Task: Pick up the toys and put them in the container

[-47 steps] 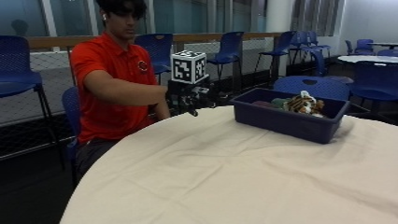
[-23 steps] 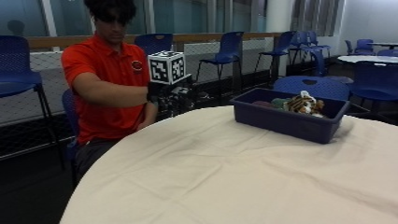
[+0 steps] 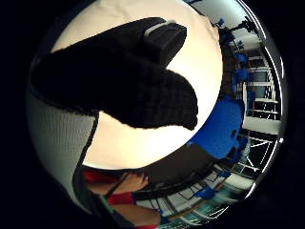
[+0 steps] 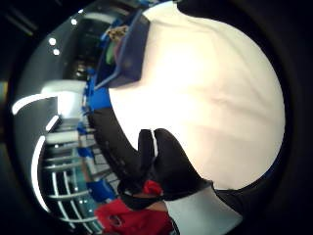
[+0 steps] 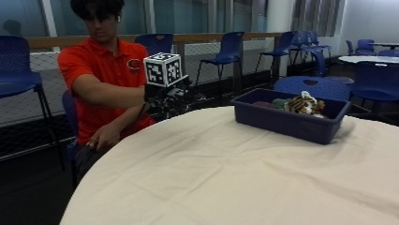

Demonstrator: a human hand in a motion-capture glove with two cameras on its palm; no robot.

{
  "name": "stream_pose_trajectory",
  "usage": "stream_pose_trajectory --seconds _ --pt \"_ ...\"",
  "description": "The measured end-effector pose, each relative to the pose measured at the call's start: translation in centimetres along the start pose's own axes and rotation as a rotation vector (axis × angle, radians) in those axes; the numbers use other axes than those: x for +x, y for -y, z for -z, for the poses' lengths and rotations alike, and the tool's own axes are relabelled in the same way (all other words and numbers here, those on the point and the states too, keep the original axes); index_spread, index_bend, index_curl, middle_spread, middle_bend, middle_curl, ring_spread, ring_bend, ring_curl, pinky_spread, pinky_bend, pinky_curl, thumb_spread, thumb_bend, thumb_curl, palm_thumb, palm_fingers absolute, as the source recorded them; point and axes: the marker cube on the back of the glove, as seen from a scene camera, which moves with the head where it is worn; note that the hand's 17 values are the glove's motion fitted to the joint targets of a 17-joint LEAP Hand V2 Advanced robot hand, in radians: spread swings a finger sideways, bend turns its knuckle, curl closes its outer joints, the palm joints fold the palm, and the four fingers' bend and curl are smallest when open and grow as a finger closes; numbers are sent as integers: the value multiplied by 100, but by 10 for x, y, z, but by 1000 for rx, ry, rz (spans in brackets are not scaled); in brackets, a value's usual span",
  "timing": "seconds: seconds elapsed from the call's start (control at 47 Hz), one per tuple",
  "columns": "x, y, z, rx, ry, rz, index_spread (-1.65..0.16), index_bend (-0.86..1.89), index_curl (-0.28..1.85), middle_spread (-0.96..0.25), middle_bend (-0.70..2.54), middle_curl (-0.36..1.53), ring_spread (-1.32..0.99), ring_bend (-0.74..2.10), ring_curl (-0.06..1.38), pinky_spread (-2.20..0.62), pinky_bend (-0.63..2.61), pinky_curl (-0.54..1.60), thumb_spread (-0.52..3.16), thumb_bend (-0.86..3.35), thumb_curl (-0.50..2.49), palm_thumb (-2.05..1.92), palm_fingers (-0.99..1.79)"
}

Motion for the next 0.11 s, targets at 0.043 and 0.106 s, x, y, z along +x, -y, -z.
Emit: stream_pose_trajectory --seconds 0.043,0.106 --pt "1 1 0 2 0 1 -40 19 38 -10 10 15 7 16 18 12 124 32 117 -3 26 -3 -17" --pt "4 2 1 3 -1 2 -40 19 38 -10 10 15 7 16 18 12 124 32 117 -3 26 -3 -17"
